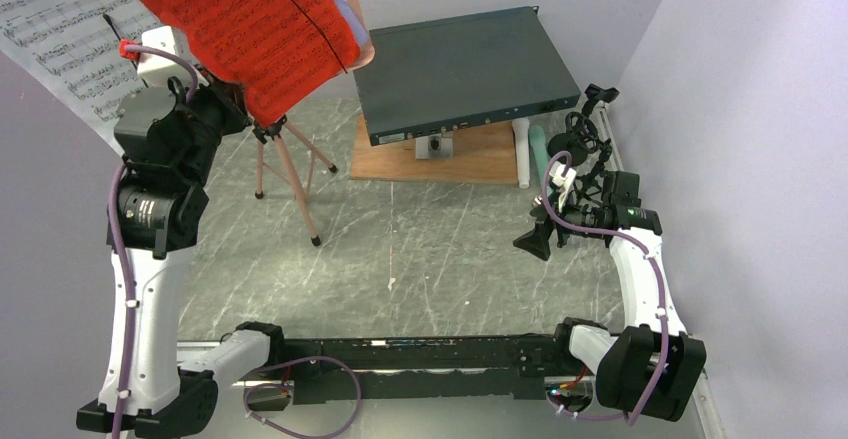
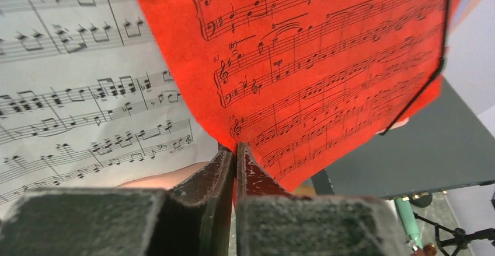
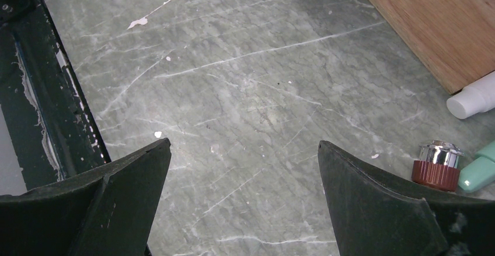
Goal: Pack up the instrument practice props
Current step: Pick up the sheet music from the music stand.
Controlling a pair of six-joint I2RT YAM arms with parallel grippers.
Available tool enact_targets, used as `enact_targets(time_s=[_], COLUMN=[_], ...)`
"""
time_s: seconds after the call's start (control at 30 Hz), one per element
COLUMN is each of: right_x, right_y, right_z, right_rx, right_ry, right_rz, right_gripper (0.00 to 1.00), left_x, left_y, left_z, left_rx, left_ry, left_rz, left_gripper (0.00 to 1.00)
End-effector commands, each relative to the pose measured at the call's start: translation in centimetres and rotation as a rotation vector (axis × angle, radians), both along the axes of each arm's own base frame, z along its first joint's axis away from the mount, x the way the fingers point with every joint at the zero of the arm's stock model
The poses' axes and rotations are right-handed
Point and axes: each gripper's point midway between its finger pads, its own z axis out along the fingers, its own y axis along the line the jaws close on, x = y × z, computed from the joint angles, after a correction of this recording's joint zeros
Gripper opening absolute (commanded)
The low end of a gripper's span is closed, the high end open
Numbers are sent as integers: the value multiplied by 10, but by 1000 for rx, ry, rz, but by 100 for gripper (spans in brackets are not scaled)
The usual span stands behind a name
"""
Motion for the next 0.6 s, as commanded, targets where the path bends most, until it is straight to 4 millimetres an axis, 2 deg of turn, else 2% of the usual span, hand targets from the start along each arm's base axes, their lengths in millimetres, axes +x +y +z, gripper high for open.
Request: enact_targets(time_s=[0.0,0.1,0.37,0.5,0.57], right_x=[4,4,3,3,3], right_y=[1,1,1,1,1], right_z=[5,5,6,6,6], right_rx=[-7,-7,-7,-6,-5], right_ry=[-38,-38,-38,-40,-40], right_rz=[15,15,15,16,17], right_gripper=[100,100,100,100,100], left_x=[4,0,-9,-11,-9], left_y=[7,8,1,1,3], left_z=[5,8,9,5,-2], left_rx=[40,37,-52,-80,-98], left_ry=[-31,-47,-61,-53,-25], left_rz=[34,37,5,11,24], left_gripper=[14,21,56,60,65])
